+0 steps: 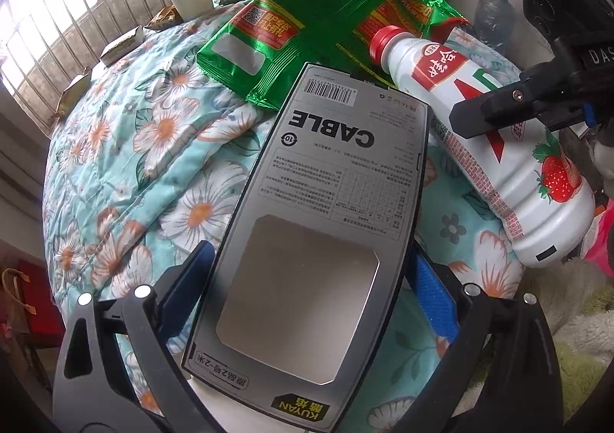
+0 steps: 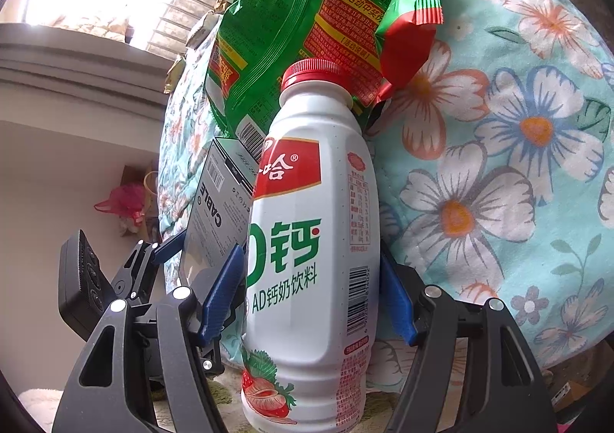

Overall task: Collect trash
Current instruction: 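Lift the CABLE box with the left gripper while the right gripper lifts the AD bottle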

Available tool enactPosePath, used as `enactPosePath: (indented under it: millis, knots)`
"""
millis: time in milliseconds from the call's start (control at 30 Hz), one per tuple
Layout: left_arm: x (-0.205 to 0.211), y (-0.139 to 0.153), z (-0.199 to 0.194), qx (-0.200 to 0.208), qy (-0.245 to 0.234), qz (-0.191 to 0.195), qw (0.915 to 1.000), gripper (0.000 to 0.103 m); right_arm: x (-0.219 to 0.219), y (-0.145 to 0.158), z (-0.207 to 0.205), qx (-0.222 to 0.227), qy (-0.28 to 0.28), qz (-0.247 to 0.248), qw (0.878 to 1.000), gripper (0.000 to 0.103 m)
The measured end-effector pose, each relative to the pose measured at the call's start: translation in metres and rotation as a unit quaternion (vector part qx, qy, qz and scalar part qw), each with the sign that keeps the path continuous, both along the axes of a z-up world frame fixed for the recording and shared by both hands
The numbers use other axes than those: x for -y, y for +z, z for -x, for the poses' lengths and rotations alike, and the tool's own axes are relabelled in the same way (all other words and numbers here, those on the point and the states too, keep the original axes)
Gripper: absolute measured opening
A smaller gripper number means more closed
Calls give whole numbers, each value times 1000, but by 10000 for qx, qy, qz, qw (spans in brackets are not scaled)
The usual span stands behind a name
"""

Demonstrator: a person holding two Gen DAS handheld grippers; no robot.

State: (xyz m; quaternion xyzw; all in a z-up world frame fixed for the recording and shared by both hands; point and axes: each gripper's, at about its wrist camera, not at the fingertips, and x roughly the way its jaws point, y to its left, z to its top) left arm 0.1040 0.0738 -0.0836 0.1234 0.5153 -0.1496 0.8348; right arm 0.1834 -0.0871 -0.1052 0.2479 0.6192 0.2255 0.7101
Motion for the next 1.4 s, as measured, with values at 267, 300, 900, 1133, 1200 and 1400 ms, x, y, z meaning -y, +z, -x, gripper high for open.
enactPosePath:
  millis: [267, 300, 900, 1133, 1200, 1400]
  knots:
    - [-1, -4, 1, -64, 21, -8, 10000, 93, 5, 0, 1, 23, -82, -49, 10000, 64]
    - [-1, -4, 2, -79, 28, -7, 10000, 93, 6, -1, 2, 28, -89, -65, 9999, 63]
    - [-6, -12, -2, -225, -33, 266, 9994, 93, 22, 7, 6, 165, -142, 222, 9995, 63]
    - [-5, -14, -7, -124, -179, 310, 9993, 93, 28, 4, 10, 241, -306, 55, 9992, 63]
    - [-5, -15, -7, -131, -205, 302, 9992, 93, 33, 4, 12, 263, -339, -14, 9991, 63]
    - [-4, -14, -6, -115, -160, 295, 9994, 90, 43, 4, 14, 273, -401, -206, 9986, 62]
